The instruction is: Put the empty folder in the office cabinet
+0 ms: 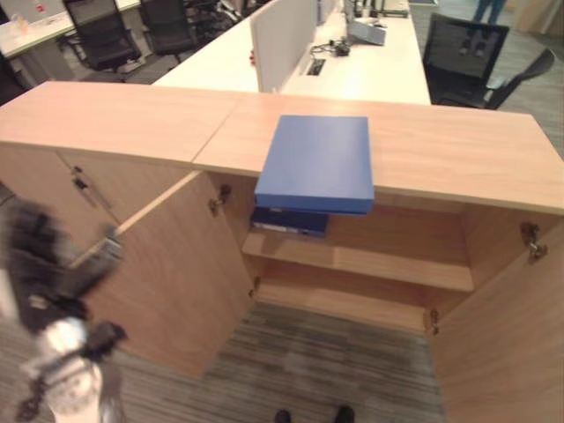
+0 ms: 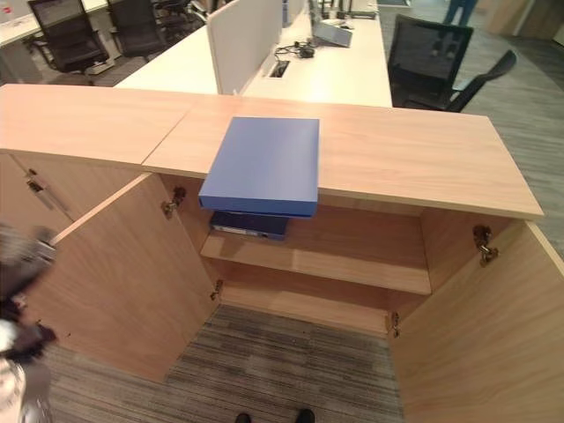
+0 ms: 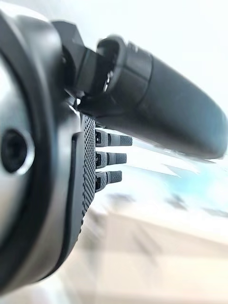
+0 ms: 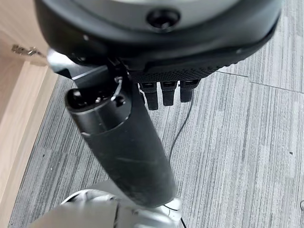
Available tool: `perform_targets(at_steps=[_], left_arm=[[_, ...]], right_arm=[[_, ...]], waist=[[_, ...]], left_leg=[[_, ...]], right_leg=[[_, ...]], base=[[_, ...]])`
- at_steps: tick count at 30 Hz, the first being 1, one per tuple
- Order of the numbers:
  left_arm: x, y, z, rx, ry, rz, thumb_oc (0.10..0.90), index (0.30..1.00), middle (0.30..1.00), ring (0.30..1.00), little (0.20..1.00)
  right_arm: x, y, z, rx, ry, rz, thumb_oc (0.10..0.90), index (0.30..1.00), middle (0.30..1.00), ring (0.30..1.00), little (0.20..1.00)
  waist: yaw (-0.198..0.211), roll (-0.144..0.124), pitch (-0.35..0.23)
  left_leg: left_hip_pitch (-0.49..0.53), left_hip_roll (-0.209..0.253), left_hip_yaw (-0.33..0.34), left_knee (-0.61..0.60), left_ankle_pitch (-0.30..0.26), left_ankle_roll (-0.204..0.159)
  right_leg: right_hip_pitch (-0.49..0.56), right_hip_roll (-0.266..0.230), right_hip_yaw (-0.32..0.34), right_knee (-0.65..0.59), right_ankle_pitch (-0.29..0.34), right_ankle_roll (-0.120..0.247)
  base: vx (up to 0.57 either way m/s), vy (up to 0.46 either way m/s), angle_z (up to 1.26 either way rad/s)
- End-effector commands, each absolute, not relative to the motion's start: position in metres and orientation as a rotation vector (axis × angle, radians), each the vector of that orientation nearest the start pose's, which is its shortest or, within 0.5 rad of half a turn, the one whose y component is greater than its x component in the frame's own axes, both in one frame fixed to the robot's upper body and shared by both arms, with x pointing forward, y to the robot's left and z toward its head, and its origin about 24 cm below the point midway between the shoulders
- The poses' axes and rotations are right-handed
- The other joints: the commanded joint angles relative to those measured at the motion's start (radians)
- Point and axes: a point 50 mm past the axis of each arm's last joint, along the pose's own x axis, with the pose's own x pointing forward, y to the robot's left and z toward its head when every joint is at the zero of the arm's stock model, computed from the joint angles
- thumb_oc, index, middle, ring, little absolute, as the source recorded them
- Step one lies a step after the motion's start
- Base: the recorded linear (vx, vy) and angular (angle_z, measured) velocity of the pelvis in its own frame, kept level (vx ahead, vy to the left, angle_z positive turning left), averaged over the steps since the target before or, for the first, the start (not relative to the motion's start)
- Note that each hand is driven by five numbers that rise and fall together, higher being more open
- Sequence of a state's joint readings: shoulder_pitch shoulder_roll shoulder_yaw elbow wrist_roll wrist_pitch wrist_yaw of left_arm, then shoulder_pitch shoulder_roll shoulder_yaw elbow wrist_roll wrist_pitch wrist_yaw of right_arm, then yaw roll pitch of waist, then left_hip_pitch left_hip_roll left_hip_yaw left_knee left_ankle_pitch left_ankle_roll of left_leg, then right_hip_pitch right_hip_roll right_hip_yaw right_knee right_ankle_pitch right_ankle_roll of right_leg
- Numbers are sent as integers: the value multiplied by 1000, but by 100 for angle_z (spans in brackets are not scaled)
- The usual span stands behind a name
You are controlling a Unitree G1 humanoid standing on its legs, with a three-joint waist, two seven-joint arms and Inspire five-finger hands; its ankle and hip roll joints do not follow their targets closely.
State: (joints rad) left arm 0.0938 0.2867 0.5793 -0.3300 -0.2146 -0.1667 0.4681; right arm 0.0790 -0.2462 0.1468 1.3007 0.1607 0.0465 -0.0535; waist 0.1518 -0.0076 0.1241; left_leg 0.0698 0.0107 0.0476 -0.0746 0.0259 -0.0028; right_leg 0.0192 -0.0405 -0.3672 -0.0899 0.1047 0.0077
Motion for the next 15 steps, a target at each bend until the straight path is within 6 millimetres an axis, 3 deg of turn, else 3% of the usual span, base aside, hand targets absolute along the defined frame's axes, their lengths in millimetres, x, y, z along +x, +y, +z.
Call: perform_targets(at_steps=[1, 5, 8, 11, 14, 15], left_arm=[[189, 292, 191, 367, -769, 778, 800, 900, 900, 900, 900], [188, 276, 218, 385, -941, 765, 800, 900, 900, 900, 900], [187, 271, 226, 410, -992, 781, 800, 900, 900, 900, 900], [190, 260, 236, 457, -1039, 704, 800, 900, 900, 900, 900], [199, 242, 239, 499, -1024, 475, 800, 900, 900, 900, 900], [199, 242, 239, 498, -1023, 470, 800, 900, 900, 900, 900]], right_arm=[[75, -235, -166, -242, 1303, -154, 800, 900, 900, 900, 900], [77, -227, -167, -242, 1302, -135, 800, 900, 900, 900, 900], [77, -225, -168, -245, 1303, -131, 800, 900, 900, 900, 900], [76, -224, -168, -252, 1307, -132, 800, 900, 900, 900, 900], [76, -228, -167, -269, 1315, -130, 800, 900, 900, 900, 900], [76, -228, -168, -267, 1316, -130, 800, 900, 900, 900, 900]], waist=[[-20, -25, -4], [-25, -25, -13], [-27, -23, -20], [-29, -20, -27], [-41, -14, -36], [-40, -15, -37]], left_leg=[[12, 1, 0, -13, -36, -60], [23, -1, 1, -13, -41, -62], [28, 0, 1, -13, -43, -63], [35, 0, 1, -13, -46, -62], [43, -2, 6, -13, -50, -60], [43, -2, 6, -13, -51, -60]], right_leg=[[76, -48, 37, 3, -77, 103], [84, -50, 34, 3, -77, 106], [90, -50, 35, 3, -80, 106], [96, -50, 33, 3, -82, 107], [101, -50, 35, 3, -81, 107], [101, -49, 34, 3, -81, 107]], base=[[38, -30, 3], [9, -5, 1], [20, 2, -2], [6, 2, -1], [0, 0, 0], [2, 9, 3]])
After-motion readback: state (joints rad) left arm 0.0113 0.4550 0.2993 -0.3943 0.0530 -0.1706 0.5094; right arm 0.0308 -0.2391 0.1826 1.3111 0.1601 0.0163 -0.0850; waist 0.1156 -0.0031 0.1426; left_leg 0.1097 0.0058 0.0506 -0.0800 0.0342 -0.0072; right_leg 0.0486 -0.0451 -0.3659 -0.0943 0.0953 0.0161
